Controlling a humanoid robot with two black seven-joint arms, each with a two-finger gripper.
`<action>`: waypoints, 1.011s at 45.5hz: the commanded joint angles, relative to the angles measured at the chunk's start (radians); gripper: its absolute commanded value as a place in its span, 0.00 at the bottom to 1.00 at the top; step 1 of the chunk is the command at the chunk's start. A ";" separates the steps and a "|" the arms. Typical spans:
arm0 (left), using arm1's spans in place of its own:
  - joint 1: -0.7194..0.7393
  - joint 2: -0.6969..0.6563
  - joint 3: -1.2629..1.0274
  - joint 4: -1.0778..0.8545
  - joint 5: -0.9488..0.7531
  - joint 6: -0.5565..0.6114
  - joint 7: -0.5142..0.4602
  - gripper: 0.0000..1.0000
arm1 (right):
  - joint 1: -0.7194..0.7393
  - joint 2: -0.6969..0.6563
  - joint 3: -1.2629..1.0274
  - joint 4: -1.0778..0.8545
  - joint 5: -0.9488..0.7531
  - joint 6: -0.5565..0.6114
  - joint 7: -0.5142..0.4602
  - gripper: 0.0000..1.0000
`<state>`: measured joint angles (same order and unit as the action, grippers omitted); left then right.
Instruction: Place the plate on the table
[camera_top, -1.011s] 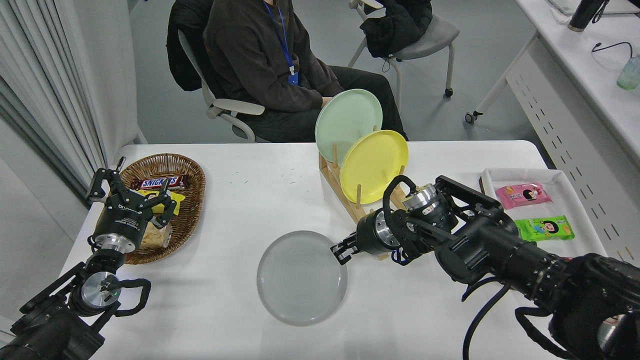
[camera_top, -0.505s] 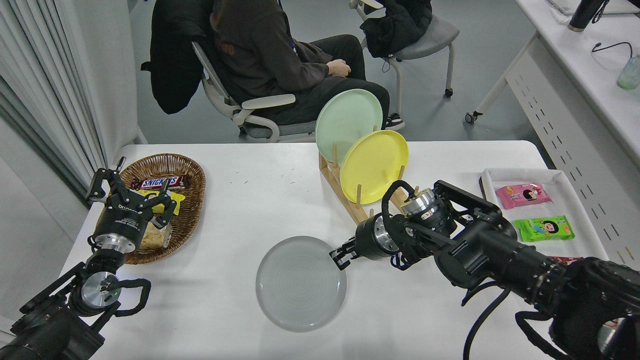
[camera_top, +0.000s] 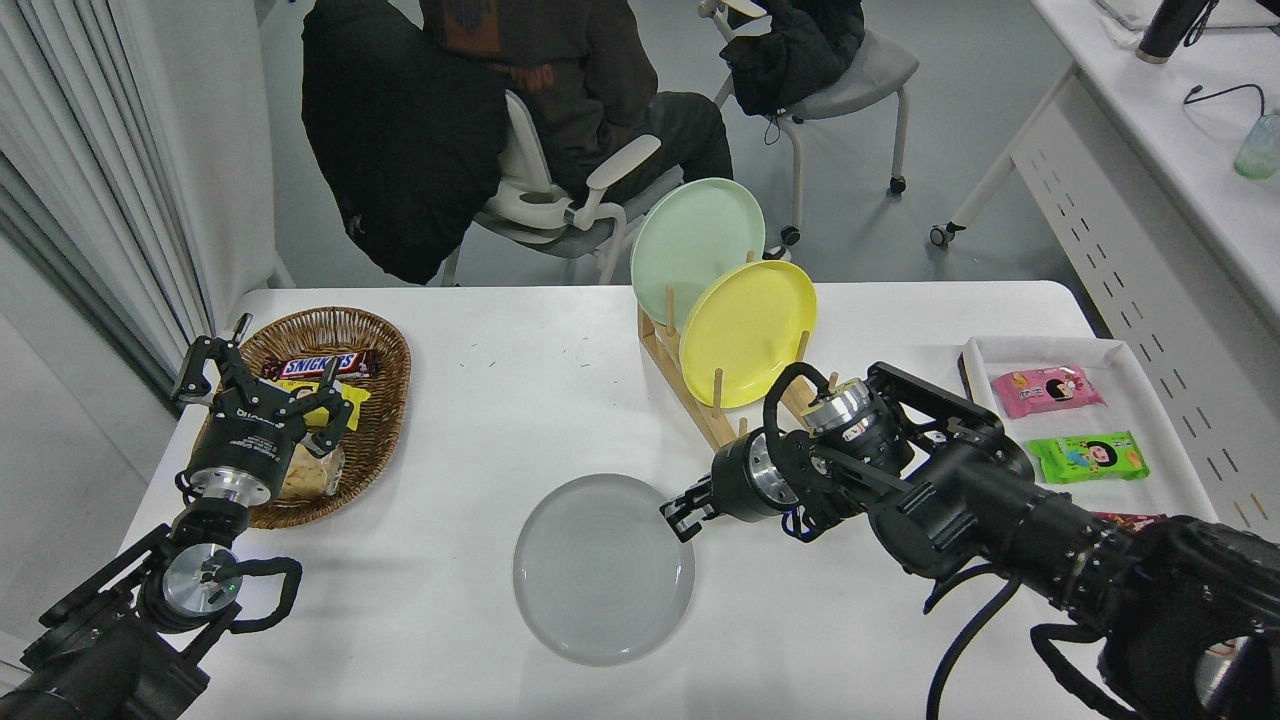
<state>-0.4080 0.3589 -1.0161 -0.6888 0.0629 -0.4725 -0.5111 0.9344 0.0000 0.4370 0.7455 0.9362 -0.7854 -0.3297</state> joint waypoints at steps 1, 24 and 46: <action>0.000 0.000 -0.001 0.000 0.000 0.000 0.000 0.98 | 0.000 0.000 0.000 0.000 -0.004 0.000 0.000 0.00; 0.000 0.000 -0.001 0.000 0.000 0.000 0.000 0.98 | 0.000 0.000 0.000 -0.002 -0.016 0.000 0.000 0.00; 0.000 0.000 -0.001 0.000 0.000 0.000 0.000 0.98 | 0.001 0.000 0.008 -0.002 -0.017 0.000 -0.002 1.00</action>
<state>-0.4080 0.3590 -1.0160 -0.6888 0.0629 -0.4725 -0.5111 0.9350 0.0000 0.4401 0.7438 0.9197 -0.7854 -0.3299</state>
